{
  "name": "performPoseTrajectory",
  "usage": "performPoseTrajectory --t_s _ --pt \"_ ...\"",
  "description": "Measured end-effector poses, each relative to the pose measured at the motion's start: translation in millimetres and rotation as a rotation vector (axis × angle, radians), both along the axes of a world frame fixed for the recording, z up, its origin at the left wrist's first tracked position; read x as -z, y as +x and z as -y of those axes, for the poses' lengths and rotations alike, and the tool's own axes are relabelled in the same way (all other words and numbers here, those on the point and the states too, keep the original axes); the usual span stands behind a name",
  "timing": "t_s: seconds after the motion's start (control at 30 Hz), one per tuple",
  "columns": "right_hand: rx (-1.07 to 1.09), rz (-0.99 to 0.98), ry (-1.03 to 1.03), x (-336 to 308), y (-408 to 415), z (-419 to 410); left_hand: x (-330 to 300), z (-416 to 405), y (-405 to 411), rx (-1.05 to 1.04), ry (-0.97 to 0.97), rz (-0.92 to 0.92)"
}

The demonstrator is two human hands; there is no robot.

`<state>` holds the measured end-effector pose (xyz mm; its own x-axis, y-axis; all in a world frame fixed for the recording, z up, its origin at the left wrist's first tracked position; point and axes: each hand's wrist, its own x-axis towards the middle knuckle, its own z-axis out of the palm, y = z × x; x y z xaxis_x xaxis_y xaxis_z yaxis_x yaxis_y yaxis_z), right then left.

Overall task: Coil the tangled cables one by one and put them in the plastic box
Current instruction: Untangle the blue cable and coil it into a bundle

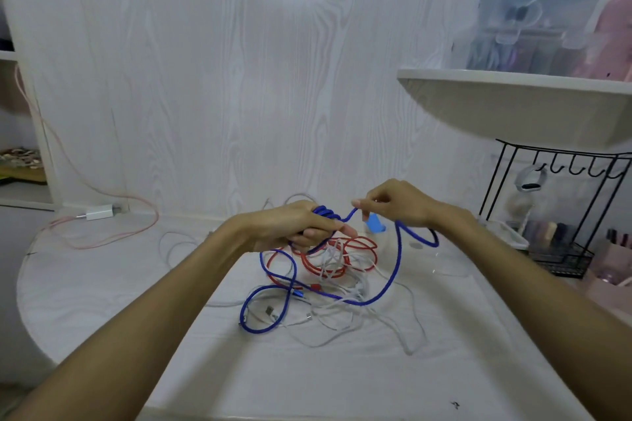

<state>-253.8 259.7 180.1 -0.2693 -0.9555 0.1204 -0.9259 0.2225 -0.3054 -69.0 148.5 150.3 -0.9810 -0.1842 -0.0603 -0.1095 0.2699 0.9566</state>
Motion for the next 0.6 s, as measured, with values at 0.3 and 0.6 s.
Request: performPoseTrajectory --t_s 0.3,0.6 --pt "0.02 0.06 -0.664 -6 75 -13 3 17 -1 -0.283 0.353 -0.104" --pt "0.092 0.834 -0.019 23 70 -2 -1 8 1 -0.366 0.156 -0.194"
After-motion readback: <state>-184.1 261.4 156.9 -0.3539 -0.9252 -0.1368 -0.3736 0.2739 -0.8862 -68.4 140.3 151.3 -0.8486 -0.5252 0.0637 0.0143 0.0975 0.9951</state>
